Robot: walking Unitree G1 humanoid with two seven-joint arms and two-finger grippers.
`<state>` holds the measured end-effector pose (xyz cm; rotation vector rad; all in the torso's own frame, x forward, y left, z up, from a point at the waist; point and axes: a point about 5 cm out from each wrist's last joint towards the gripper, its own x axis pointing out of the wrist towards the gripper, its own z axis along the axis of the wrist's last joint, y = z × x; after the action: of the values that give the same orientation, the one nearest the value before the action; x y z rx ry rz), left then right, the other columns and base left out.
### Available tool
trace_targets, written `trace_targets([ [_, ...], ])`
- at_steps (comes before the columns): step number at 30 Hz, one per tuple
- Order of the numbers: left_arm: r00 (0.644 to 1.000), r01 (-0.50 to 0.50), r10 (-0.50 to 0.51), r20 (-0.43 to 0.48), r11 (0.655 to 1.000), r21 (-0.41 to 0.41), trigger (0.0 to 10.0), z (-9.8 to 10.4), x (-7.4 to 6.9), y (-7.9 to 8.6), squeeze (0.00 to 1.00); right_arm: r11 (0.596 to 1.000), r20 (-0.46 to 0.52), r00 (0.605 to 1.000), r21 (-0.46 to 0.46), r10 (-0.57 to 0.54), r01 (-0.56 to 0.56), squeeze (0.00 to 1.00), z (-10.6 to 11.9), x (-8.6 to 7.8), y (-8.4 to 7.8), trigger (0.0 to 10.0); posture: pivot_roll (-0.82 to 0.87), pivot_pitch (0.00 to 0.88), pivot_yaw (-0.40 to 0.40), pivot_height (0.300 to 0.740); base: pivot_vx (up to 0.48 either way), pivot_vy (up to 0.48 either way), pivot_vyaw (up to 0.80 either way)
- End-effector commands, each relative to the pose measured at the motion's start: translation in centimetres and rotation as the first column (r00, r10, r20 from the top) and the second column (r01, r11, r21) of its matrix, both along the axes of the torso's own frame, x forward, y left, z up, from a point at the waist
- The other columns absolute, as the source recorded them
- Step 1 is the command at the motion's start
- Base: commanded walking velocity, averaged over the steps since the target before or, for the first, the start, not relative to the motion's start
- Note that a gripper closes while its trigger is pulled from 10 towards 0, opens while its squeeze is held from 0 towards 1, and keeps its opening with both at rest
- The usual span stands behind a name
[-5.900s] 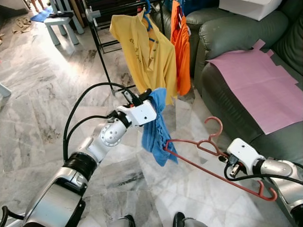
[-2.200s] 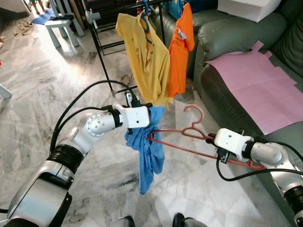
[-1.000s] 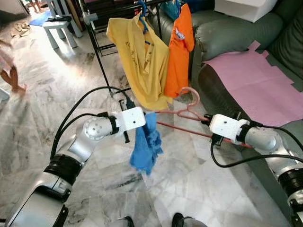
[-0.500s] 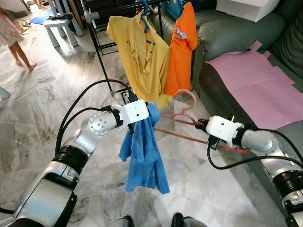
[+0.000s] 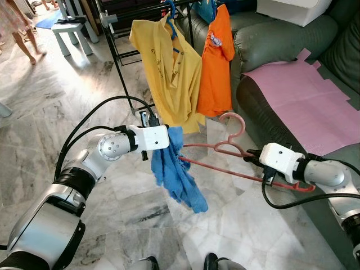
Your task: Hang hanger
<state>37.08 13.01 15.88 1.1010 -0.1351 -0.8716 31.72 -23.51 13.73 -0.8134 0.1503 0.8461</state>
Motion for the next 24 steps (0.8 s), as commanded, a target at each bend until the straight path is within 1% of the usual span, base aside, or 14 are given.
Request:
trace_targets([
  [1,0.999,0.015,-0.015,0.047,1.000,-0.005,10.0,1.1,0.3,0.0,0.00,1.000,-0.016,1.000,0.017,0.015,-0.015,0.00,0.2,-0.2,0.2,10.0,-0.09,0.159,0.061,0.740,0.000,0.000,0.00],
  [4,0.997,0.052,-0.051,0.066,0.999,-0.010,10.0,1.4,0.2,-0.6,0.00,1.000,-0.030,0.999,0.018,0.023,-0.023,0.00,0.1,-0.3,0.4,10.0,-0.09,0.158,0.063,0.740,0.000,0.000,0.00],
  [6,0.994,0.071,-0.068,0.088,0.997,-0.038,10.0,1.9,0.1,-0.9,0.00,0.999,-0.045,0.999,0.036,0.024,-0.022,0.00,0.0,-0.3,0.5,10.0,-0.09,0.158,0.063,0.740,0.000,0.000,0.00],
  [7,0.989,0.089,-0.083,0.125,0.995,-0.050,10.0,2.2,0.1,-1.2,0.00,0.998,-0.069,0.997,0.048,0.032,-0.029,0.00,-0.2,-0.4,0.8,10.0,-0.09,0.158,0.063,0.740,0.000,0.000,0.00],
  [10,0.986,0.110,-0.102,0.129,0.992,-0.057,10.0,2.3,0.0,-1.4,0.00,0.998,-0.094,0.995,0.049,0.041,-0.036,0.00,-0.6,-0.5,1.1,10.0,-0.09,0.161,0.063,0.740,0.000,0.000,0.00],
  [12,0.984,0.131,-0.122,0.128,0.989,-0.065,10.0,2.5,-0.2,-1.7,0.00,0.999,-0.092,0.995,0.040,0.037,-0.034,0.00,-0.8,-0.3,1.2,10.0,-0.09,0.163,0.065,0.740,0.000,0.000,0.00],
  [13,0.974,0.187,-0.170,0.149,0.976,-0.109,10.0,3.5,-0.5,-2.5,0.00,0.998,-0.099,0.995,0.051,0.025,-0.020,0.00,-1.0,-0.1,1.3,10.0,-0.09,0.163,0.065,0.740,0.000,0.000,0.00],
  [16,0.963,0.230,-0.204,0.175,0.962,-0.146,10.0,4.5,-0.8,-3.1,0.00,0.998,-0.108,0.994,0.059,0.017,-0.011,0.00,-1.3,0.0,1.4,10.0,-0.08,0.164,0.066,0.740,0.000,0.000,0.00],
  [17,0.954,0.264,-0.227,0.195,0.945,-0.194,10.0,5.3,-1.2,-3.6,0.00,0.998,-0.119,0.993,0.061,0.012,-0.005,0.00,-1.6,0.0,1.5,10.0,-0.08,0.164,0.064,0.740,0.000,0.000,0.00],
  [18,0.954,0.264,-0.227,0.195,0.945,-0.194,10.0,5.3,-1.2,-3.6,0.00,0.998,-0.119,0.993,0.061,0.012,-0.005,0.00,-1.6,0.0,1.5,10.0,-0.08,0.164,0.064,0.740,0.000,0.000,0.00],
  [19,0.953,0.270,-0.229,0.198,0.939,-0.212,10.0,5.5,-1.3,-3.7,0.00,0.998,-0.123,0.992,0.063,0.010,-0.002,0.00,-1.7,0.0,1.5,10.0,-0.08,0.164,0.062,0.740,0.000,0.000,0.00],
  [21,0.950,0.281,-0.240,0.201,0.936,-0.210,10.0,5.4,-1.4,-3.9,0.00,0.998,-0.132,0.991,0.062,0.012,-0.004,0.00,-1.9,0.0,1.6,10.0,-0.07,0.164,0.061,0.740,0.000,0.000,0.00],
  [22,0.943,0.304,-0.266,0.199,0.932,-0.195,10.0,5.1,-1.8,-4.0,0.00,0.998,-0.148,0.989,0.061,0.013,-0.004,0.00,-2.4,-0.1,1.7,10.0,-0.07,0.164,0.061,0.740,0.000,0.000,0.00],
  [24,0.941,0.314,-0.278,0.195,0.930,-0.190,10.0,4.8,-1.9,-4.0,0.00,0.998,-0.155,0.988,0.060,0.011,-0.002,0.00,-2.5,-0.1,1.7,10.0,-0.07,0.164,0.061,0.740,0.000,0.000,0.00],
])
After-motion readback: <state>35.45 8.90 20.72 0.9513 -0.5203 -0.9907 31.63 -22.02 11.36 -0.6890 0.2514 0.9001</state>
